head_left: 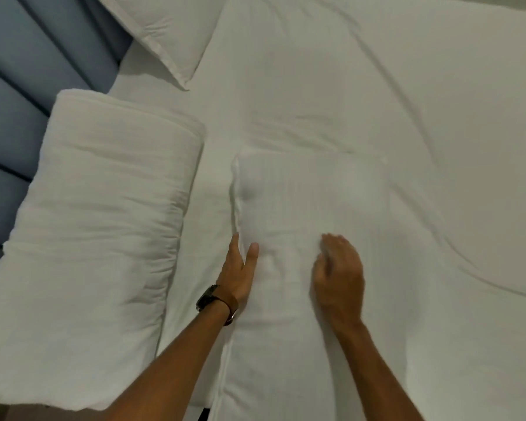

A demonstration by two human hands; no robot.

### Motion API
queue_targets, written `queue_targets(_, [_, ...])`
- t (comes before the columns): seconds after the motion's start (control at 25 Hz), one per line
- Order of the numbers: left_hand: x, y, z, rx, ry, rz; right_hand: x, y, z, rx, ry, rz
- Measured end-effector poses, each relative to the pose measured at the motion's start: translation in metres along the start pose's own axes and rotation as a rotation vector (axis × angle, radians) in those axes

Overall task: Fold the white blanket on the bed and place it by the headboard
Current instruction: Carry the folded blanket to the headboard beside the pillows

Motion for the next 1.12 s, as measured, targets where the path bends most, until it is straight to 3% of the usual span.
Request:
queue_targets(0.08, [0.010,-0.004,-0.008,-0.031,0.003,-0.095,-0.030,-0.070,-0.016,0.365,0.110,-0.042])
queue_targets(0.16, [0.013,-0.007,-0.011,-0.042,0.006,-0.153,-0.043,-0.116,-0.045,0.669,0.281,0.066])
queue_targets(0.28, [0.014,-0.015,-0.015,-0.026,-0.003,-0.163,-0.046,-0.123,-0.061,0.836,0.304,0.261])
queue_targets(0.52, [-0.053,-0.067,-0.033,0.166,-0.203,0.045,-0.028,-0.053,-0.039,0.662,0.119,0.384])
queue_targets(0.72, [-0.231,-0.123,-0.057,0.308,-0.505,0.297,0.053,0.070,-0.008,0.569,0.121,0.613])
queue_targets(0.96, [-0.439,-0.130,-0.081,0.159,-0.792,0.540,0.158,0.225,0.022,0.413,0.290,0.674])
queue_targets(1.04, [-0.473,-0.109,-0.067,0.080,-0.863,0.610,0.192,0.261,0.029,0.321,0.431,0.586])
queue_targets(1.12, [-0.461,-0.085,-0.045,0.116,-0.825,0.669,0.214,0.288,0.028,0.212,0.520,0.470])
Point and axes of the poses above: each hand's wrist, its own z-axis towards the middle knuckle, its own x-axis out of the palm, y = z × x, the point moved 8 cm from there along z, towards the middle knuckle, and after that the axes turned 13 degrees about -x, right-handed, at the moved point
